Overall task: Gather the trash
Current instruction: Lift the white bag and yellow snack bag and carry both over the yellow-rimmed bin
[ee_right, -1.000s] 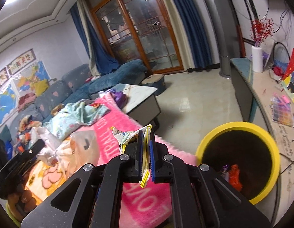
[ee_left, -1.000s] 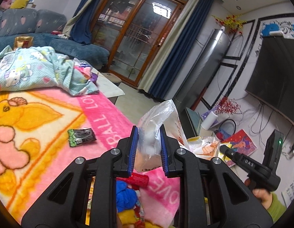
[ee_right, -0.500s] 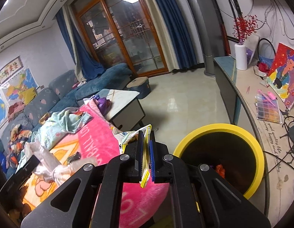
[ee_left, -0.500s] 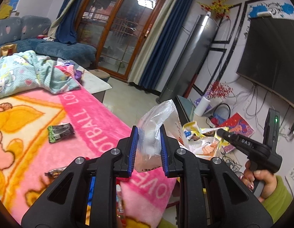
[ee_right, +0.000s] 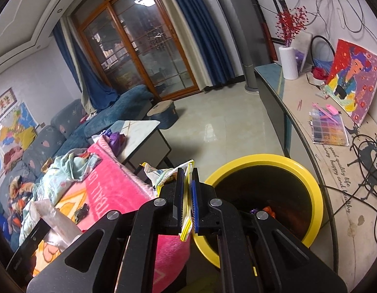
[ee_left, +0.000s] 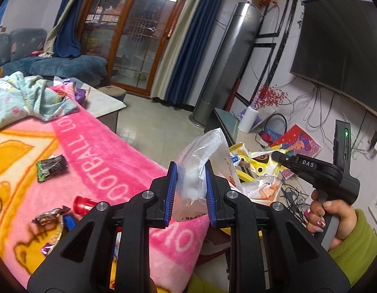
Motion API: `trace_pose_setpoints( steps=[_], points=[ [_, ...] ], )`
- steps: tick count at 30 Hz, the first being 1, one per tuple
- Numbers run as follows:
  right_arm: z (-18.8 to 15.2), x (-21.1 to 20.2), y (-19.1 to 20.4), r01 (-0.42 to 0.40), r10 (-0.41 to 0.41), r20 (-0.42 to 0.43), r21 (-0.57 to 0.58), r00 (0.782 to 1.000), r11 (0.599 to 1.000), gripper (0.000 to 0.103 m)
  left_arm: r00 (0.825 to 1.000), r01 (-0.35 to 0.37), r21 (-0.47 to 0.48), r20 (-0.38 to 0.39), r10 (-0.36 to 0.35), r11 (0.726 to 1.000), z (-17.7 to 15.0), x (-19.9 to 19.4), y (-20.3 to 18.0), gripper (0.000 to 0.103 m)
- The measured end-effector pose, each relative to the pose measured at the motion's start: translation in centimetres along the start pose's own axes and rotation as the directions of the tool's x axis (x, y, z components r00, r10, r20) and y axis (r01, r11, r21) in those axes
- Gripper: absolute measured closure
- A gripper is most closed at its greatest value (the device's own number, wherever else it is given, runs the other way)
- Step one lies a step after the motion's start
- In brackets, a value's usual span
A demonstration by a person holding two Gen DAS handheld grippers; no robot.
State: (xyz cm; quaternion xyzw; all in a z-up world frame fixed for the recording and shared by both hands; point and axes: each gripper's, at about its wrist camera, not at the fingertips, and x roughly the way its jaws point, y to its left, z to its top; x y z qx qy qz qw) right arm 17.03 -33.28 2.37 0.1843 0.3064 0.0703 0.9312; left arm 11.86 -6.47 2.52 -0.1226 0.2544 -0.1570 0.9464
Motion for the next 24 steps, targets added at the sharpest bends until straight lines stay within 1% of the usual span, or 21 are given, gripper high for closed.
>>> trace_pose_setpoints(
  steps=[13, 24],
  points=[
    [0.1, -0.2, -4.3, 0.041, -0.042, 0.004, 0.079, 0.999, 0.996, 0.097, 0.998, 0.029, 0.082, -0.05, -0.025, 0.996, -1.1, 3.1, -3.5, 0.087],
    [0.0, -0.1, -7.5, 0.074, -0.075, 0.008, 0.144, 0.997, 0.987, 0.097, 0.996, 0.019, 0.155, -0.088, -0.005, 0.988, -2.2, 6.2, -5.6, 0.087]
  ],
)
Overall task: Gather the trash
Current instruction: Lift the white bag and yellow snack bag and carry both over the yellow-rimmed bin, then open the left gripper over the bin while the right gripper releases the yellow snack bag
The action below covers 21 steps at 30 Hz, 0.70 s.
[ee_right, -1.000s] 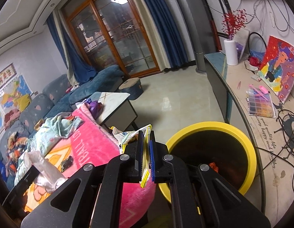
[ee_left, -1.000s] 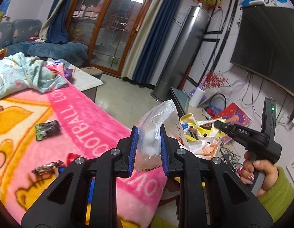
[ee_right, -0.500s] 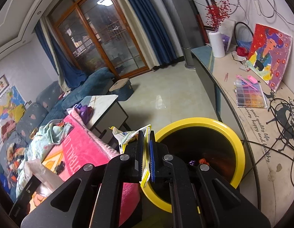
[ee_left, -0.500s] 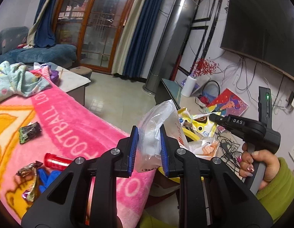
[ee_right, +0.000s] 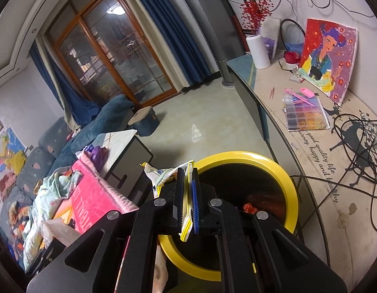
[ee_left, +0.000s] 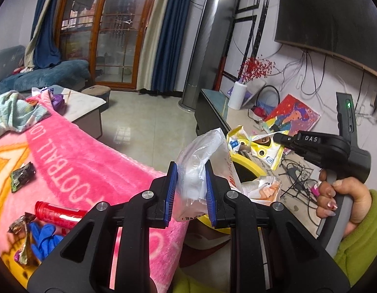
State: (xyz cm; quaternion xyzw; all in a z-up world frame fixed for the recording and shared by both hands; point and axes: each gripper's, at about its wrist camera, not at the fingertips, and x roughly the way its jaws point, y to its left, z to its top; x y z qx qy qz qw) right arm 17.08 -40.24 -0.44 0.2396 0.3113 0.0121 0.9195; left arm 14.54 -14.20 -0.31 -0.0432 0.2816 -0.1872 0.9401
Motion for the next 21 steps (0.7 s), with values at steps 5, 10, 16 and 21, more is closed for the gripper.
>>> trace_pose_setpoints(
  steps=[5, 10, 16, 21],
  points=[
    [-0.1, 0.4, -1.0, 0.013, -0.012, -0.003, 0.019, 1.0, 1.0, 0.097, 1.0, -0.007, 0.028, -0.017, 0.007, 1.0, 0.0, 1.5, -0.7, 0.087],
    [-0.1, 0.8, -2.0, 0.027, -0.027, -0.005, 0.045, 1.0, 0.999, 0.097, 0.999, -0.008, 0.05, -0.031, 0.01, 0.999, -0.2, 3.0, -1.6, 0.087],
    [-0.2, 1.3, -3.0, 0.061, -0.061, -0.001, 0.048, 0.998, 0.997, 0.097, 0.998, -0.011, 0.075, -0.056, 0.016, 0.997, -0.5, 5.0, -2.5, 0.087],
    [-0.6, 2.0, -3.5, 0.106, -0.106, 0.001, 0.027, 0.994, 0.994, 0.097, 0.996, -0.015, 0.09, -0.082, 0.023, 0.996, -1.0, 6.7, -3.1, 0.087]
  ],
)
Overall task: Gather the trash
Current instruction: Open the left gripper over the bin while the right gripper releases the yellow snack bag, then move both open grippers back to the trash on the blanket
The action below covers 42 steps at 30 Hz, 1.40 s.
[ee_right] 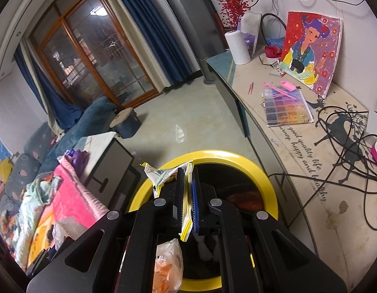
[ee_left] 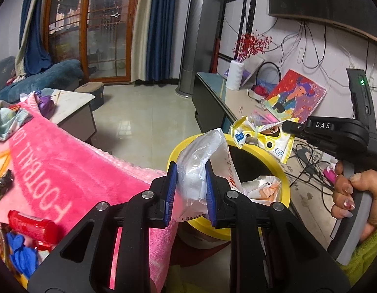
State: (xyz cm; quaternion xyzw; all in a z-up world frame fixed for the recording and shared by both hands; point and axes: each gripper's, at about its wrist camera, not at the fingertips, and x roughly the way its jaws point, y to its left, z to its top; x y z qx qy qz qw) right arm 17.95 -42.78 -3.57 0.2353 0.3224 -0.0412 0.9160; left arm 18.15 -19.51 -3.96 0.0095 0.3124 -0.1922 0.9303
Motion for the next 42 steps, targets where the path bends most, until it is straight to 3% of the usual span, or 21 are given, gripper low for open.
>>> trace_pose_setpoints(
  steps=[7, 20, 22, 27, 29, 35, 42],
  points=[
    [-0.5, 1.1, -0.8, 0.047, -0.047, -0.005, -0.018, 0.999, 0.999, 0.097, 0.999, 0.014, -0.004, -0.036, -0.015, 1.0, -0.1, 1.8, -0.4, 0.087],
    [-0.8, 2.3, -1.7, 0.05, -0.049, -0.043, 0.02, 0.998, 0.999, 0.092, 0.997, 0.046, -0.031, -0.055, -0.047, 0.998, -0.1, 3.6, -0.4, 0.085],
    [-0.8, 2.4, -1.8, 0.048, -0.047, -0.048, 0.025, 0.998, 0.999, 0.091, 0.995, 0.064, -0.04, -0.068, -0.067, 0.997, 0.2, 3.9, -0.3, 0.077],
    [-0.8, 2.4, -1.7, 0.055, -0.054, -0.045, 0.024, 0.998, 0.998, 0.077, 0.995, 0.073, -0.053, -0.064, -0.076, 0.996, 0.1, 3.7, -0.2, 0.048],
    [-0.8, 2.4, -1.6, 0.058, -0.057, -0.044, 0.02, 0.997, 0.998, 0.076, 0.994, 0.079, -0.071, -0.065, -0.083, 0.994, 0.0, 3.4, 0.1, 0.042],
    [-0.8, 1.7, -0.5, 0.067, -0.067, -0.016, -0.015, 0.998, 0.998, 0.063, 0.997, 0.064, -0.101, -0.029, -0.067, 0.993, 0.2, 1.5, 1.2, 0.013],
    [-1.1, 0.8, 1.1, 0.063, -0.063, 0.005, -0.054, 0.998, 0.997, 0.052, 0.999, 0.02, -0.13, 0.036, -0.016, 0.991, 0.5, -1.7, 2.6, 0.011]
  ],
)
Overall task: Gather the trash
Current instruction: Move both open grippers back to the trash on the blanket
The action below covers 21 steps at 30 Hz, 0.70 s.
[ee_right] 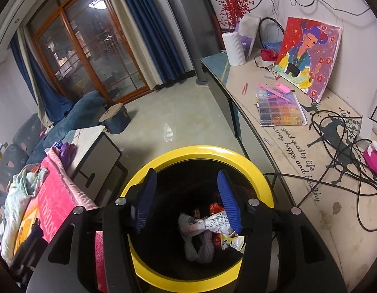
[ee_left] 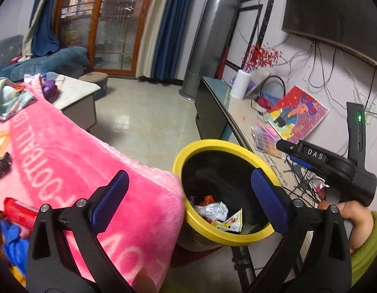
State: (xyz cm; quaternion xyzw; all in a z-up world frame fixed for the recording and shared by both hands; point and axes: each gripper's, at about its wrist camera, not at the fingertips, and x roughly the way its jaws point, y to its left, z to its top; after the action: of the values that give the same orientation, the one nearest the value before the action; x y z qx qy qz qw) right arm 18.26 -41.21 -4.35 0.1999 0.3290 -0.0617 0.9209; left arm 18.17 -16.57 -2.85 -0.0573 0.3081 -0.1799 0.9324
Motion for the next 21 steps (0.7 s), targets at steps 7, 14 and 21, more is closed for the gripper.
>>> trace_pose_setpoints(
  steps=[7, 14, 21],
  points=[
    [-0.4, -1.6, 2.4, -0.026, 0.027, 0.023, -0.05, 0.999, 0.998, 0.047, 0.997, -0.042, -0.014, 0.063, 0.043, 0.999, 0.1, -3.0, 1.4, 0.011],
    [-1.2, -3.5, 5.6, -0.075, 0.08, 0.038, -0.115, 0.996, 0.991, 0.042, 0.99, -0.082, -0.042, 0.113, 0.086, 0.996, 0.2, -5.8, 3.2, 0.011],
    [-2.3, -5.2, 8.5, -0.119, 0.13, 0.056, -0.164, 0.99, 0.979, 0.04, 0.981, -0.111, -0.074, 0.152, 0.121, 0.991, 0.1, -8.2, 5.1, 0.011]
  ],
)
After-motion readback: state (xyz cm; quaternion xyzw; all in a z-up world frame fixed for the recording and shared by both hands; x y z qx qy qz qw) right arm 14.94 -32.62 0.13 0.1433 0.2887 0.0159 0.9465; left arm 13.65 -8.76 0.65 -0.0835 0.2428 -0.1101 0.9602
